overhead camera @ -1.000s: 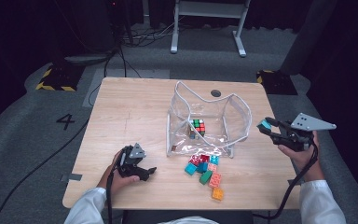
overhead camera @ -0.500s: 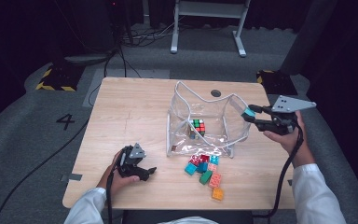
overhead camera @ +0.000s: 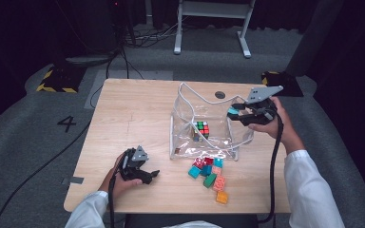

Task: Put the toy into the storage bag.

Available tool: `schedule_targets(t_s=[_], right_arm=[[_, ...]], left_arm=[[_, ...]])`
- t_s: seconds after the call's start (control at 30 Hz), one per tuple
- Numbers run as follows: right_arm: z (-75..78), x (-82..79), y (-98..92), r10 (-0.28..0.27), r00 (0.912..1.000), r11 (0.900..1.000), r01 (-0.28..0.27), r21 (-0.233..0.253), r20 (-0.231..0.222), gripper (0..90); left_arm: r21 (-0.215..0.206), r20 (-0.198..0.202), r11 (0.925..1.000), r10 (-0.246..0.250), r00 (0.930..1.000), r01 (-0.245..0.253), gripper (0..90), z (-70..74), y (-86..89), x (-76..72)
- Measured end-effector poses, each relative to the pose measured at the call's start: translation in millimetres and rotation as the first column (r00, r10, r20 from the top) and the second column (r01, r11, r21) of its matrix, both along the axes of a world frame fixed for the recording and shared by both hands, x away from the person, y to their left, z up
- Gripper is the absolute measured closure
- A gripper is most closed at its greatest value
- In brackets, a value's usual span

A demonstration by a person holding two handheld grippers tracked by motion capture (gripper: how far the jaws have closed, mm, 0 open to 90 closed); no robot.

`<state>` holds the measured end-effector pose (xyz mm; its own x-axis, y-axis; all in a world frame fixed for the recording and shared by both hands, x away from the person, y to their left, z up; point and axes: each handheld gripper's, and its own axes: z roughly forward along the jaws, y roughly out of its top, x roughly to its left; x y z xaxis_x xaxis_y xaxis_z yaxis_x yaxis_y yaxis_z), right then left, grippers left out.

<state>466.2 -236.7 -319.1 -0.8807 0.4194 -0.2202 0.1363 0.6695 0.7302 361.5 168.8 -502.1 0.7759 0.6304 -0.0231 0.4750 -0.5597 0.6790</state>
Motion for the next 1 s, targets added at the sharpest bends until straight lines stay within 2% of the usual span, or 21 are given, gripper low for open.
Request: schedule_targets(t_s=[0.03, 0.1, 0.17, 0.2, 0.23, 0.3, 0.33, 0.43, 0.53, 0.57, 0.67, 0.77, 0.9, 0.93, 0.97, 1.0], right_arm=[[0.0, 0.0, 0.0, 0.000, 1.0000, 1.000, 0.000, 0.000, 0.000, 57.0], [-4.1, 6.0, 7.5, 0.014, 0.9997, 0.999, -0.015, -0.037, -0.022, 57.0], [-5.7, 8.2, 9.6, 0.018, 0.9994, 0.999, -0.020, -0.045, -0.031, 57.0], [-9.1, 12.4, 13.5, 0.024, 0.9987, 0.997, -0.027, -0.068, -0.045, 57.0], [-9.1, 12.4, 13.5, 0.024, 0.9987, 0.997, -0.027, -0.068, -0.045, 57.0], [-13.4, 18.2, 18.2, 0.024, 0.9975, 0.993, -0.031, -0.113, -0.066, 56.9], [-13.4, 18.2, 18.2, 0.024, 0.9975, 0.993, -0.031, -0.113, -0.066, 56.9], [-18.1, 24.7, 23.2, 0.012, 0.9961, 0.986, -0.026, -0.166, -0.087, 56.9], [-21.6, 27.7, 26.1, 0.014, 0.9962, 0.983, -0.029, -0.182, -0.085, 56.9], [-23.9, 29.8, 28.0, 0.011, 0.9956, 0.978, -0.030, -0.208, -0.093, 56.9], [-24.9, 31.4, 28.9, 0.004, 0.9955, 0.972, -0.026, -0.233, -0.095, 56.9], [-29.0, 33.5, 30.1, -0.024, 0.9929, 0.956, -0.011, -0.293, -0.116, 56.9], [-31.7, 33.9, 26.9, -0.056, 0.9888, 0.920, -0.003, -0.393, -0.138, 56.9], [-33.0, 34.1, 25.1, -0.060, 0.9878, 0.913, -0.004, -0.408, -0.144, 56.9], [-33.0, 34.1, 25.1, -0.060, 0.9878, 0.913, -0.004, -0.408, -0.144, 56.9], [-34.0, 34.3, 20.5, -0.083, 0.9846, 0.893, 0.005, -0.450, -0.154, 56.9]], left_arm=[[0.000, 0.000, 1.0000, 0.000, 1.0000, 0.000, 14.7, 0.0, 0.0, 0.0], [0.001, -0.001, 1.0000, 0.001, 1.0000, -0.001, 14.7, 0.1, 0.1, -0.1], [0.001, 0.000, 1.0000, 0.000, 1.0000, 0.000, 14.7, 0.1, 0.1, 0.0], [0.001, 0.000, 1.0000, 0.001, 1.0000, -0.001, 14.7, 0.1, 0.1, -0.1], [0.001, 0.000, 1.0000, 0.001, 1.0000, -0.001, 14.7, 0.1, 0.1, -0.1], [0.001, 0.000, 1.0000, 0.001, 1.0000, -0.001, 14.7, 0.0, 0.1, -0.1], [0.001, 0.000, 1.0000, 0.001, 1.0000, -0.001, 14.7, 0.0, 0.1, -0.1], [0.001, -0.001, 1.0000, 0.001, 1.0000, -0.001, 14.7, 0.0, 0.1, -0.1], [0.001, -0.001, 1.0000, 0.001, 1.0000, -0.001, 14.7, 0.0, 0.1, -0.1], [0.001, 0.000, 1.0000, 0.000, 1.0000, 0.000, 14.7, 0.1, 0.1, -0.1], [0.001, 0.000, 1.0000, 0.002, 1.0000, -0.002, 14.7, 0.1, 0.1, -0.1], [0.002, 0.000, 1.0000, 0.002, 1.0000, -0.002, 14.7, 0.1, 0.1, -0.1], [0.001, 0.000, 1.0000, 0.000, 1.0000, 0.000, 14.7, 0.1, 0.1, 0.0], [0.003, 0.000, 1.0000, 0.000, 1.0000, 0.000, 14.7, 0.1, 0.2, 0.0], [0.003, 0.000, 1.0000, 0.000, 1.0000, 0.000, 14.7, 0.1, 0.2, 0.0], [0.004, 0.000, 1.0000, -0.001, 1.0000, 0.001, 14.7, 0.1, 0.3, 0.1]])
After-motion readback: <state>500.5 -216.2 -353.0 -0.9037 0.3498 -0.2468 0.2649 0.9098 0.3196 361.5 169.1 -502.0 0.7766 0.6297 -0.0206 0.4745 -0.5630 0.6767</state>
